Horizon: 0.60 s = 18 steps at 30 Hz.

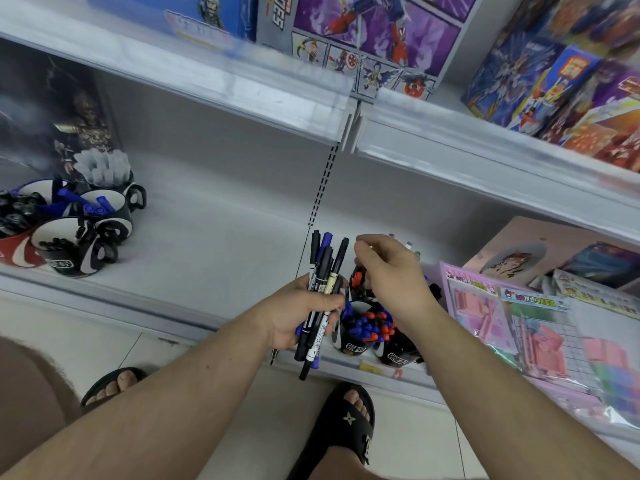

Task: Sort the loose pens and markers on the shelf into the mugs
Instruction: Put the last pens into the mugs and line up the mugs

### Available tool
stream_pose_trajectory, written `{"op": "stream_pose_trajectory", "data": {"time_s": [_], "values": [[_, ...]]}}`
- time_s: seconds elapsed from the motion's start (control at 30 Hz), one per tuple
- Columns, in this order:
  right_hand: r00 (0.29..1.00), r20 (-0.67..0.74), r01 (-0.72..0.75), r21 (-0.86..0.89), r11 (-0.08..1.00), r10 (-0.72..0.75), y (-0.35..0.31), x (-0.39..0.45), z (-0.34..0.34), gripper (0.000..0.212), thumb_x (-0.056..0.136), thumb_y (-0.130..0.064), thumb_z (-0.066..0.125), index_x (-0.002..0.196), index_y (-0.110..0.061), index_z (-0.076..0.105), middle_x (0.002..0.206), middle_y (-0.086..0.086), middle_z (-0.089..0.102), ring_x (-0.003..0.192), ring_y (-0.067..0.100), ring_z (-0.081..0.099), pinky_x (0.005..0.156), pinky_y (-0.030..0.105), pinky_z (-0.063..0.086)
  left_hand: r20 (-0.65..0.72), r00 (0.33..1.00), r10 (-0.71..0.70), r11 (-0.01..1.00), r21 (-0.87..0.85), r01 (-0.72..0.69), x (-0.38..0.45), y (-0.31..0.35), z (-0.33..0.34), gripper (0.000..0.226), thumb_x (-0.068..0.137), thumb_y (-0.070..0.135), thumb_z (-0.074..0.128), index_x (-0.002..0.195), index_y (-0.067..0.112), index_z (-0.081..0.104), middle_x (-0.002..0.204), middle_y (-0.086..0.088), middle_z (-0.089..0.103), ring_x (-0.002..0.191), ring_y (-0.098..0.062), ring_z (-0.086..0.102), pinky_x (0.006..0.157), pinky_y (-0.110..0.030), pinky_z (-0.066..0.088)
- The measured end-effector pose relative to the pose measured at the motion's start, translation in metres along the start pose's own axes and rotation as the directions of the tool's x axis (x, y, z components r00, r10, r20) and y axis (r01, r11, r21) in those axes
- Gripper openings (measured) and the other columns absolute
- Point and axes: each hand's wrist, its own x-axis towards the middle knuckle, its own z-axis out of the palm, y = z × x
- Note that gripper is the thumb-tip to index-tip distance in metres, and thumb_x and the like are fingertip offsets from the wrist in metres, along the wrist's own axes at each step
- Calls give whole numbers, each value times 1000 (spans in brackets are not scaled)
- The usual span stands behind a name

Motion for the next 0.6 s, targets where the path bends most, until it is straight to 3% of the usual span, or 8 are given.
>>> {"op": "stream_pose_trajectory", "data": {"time_s": [0.13, 0.3, 0.37, 0.47, 0.6], "values": [[1000, 29, -6, -13, 1000, 6, -2, -3, 10, 23, 92, -17, 66, 115, -20, 63, 81, 1, 68, 52, 3, 59, 52, 19, 47, 15, 1000, -16, 999, 43, 15, -2, -2, 3, 43, 71, 11, 72, 110, 7, 53, 71, -10, 57, 55, -20, 51, 55, -29, 45], [978, -158, -94, 270, 958, 140, 0, 0, 13, 19, 92, -4, 62, 108, -14, 63, 75, 3, 68, 57, 12, 59, 52, 26, 44, -36, 999, -12, 1000, -16, 11, -13, 3, -8, 8, 89, 15, 68, 91, 12, 62, 74, -4, 63, 55, -15, 53, 52, -26, 45], [945, -278, -65, 364, 929, 175, 0, 5, 11, 19, 92, -3, 60, 108, -14, 62, 69, 2, 68, 58, 14, 61, 52, 26, 45, -95, 995, -2, 995, -101, -7, -18, 6, -16, 2, 93, 12, 61, 91, 12, 62, 73, -4, 62, 54, -14, 50, 51, -25, 44], [892, -395, -11, 469, 883, 221, 1, 11, 17, 23, 93, -3, 58, 112, -16, 59, 76, 6, 67, 58, 15, 64, 53, 26, 47, -226, 974, 8, 972, -228, -61, -27, 9, -33, 9, 93, 7, 62, 86, 13, 63, 72, -3, 60, 54, -13, 47, 49, -24, 43], [888, -373, -8, 572, 820, 268, -4, 16, 46, 20, 95, -2, 54, 111, -14, 55, 85, 11, 69, 66, 21, 70, 62, 28, 53, -386, 921, 55, 940, -291, -178, -43, 15, -59, 11, 94, 7, 60, 84, 12, 62, 71, -3, 59, 54, -14, 48, 49, -24, 44]]}}
